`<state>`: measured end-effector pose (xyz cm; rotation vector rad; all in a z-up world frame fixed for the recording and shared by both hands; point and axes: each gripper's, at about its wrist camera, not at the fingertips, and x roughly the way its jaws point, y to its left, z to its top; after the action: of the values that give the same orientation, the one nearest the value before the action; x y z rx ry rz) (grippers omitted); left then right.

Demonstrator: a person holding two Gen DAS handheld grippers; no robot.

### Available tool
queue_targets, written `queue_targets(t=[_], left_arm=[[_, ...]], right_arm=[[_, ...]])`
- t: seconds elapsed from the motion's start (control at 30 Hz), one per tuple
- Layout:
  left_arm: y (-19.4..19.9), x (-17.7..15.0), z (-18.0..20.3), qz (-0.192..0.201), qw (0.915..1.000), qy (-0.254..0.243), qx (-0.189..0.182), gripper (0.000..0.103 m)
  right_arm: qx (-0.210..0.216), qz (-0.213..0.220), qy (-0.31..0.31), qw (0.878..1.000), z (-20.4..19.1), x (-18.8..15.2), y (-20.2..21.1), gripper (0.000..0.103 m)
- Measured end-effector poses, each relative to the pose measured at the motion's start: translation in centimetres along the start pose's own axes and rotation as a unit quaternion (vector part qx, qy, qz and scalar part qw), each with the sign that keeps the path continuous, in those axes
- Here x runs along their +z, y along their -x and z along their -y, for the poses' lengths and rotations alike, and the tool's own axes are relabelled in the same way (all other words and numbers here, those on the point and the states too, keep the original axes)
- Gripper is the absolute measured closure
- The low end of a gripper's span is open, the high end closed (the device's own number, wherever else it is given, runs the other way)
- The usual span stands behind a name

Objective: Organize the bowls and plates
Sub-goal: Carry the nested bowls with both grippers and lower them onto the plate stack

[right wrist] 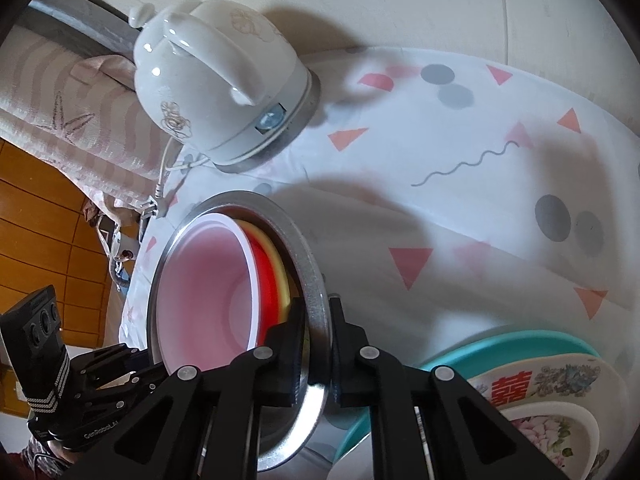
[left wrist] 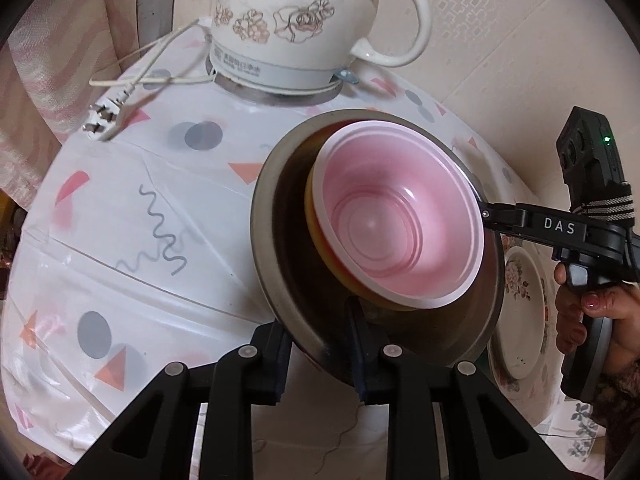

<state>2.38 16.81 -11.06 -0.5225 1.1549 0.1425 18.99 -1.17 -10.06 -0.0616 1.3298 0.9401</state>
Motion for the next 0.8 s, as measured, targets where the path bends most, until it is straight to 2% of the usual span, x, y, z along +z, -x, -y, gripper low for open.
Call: queue_targets(t=[0.2,0.5,0.8], left_arm=[[1.0,0.0,0.5,0.018,0.9997,-0.018,0.004,0.077],[1.5,0.2,1.1,0.019,0.9992,-0.036,-0.002,0.078],[1.9,0.7,3.2,0.022,0.9970,-0.072,-0.016,0.077]], right_arm=[[0.001,0.017,-0.001,1.000,-0.1,-0.4,0.9,0.092],[0.002,0.040,-0.014,0.999,-0.2,-1.4,2.5,0.092],[-0.005,0.071,-0.043,0.997,0.7,-3.0,5.0,0.092]])
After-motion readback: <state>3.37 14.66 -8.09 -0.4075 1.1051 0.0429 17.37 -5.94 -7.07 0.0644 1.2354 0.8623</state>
